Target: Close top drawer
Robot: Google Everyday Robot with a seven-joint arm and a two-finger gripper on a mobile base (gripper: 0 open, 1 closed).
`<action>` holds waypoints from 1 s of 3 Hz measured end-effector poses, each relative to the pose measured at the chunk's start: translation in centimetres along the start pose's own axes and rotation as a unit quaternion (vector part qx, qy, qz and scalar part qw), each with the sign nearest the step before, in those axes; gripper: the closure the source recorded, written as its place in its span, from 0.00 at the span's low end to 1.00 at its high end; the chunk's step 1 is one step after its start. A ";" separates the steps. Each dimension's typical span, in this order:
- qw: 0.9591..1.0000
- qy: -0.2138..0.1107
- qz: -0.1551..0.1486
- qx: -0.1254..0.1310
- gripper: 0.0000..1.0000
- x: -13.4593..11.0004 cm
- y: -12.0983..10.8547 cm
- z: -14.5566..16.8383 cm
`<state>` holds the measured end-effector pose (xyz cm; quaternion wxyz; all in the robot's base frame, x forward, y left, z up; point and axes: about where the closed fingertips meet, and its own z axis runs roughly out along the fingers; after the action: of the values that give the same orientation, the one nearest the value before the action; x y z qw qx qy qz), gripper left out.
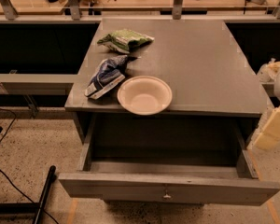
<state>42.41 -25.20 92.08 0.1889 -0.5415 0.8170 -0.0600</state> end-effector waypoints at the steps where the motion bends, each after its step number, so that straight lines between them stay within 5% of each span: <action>1: 0.998 -0.001 0.019 -0.055 0.00 0.4 1.3 5.2; 2: 0.992 -0.031 0.040 -0.117 0.00 1.9 4.6 10.1; 3: 0.992 -0.029 0.037 -0.115 0.00 2.8 5.3 10.0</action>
Offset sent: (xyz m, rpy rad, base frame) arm -0.0252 0.0104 -0.1650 0.2747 0.2739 0.0219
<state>40.58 -24.54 80.55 0.1508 -0.5308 0.8320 0.0567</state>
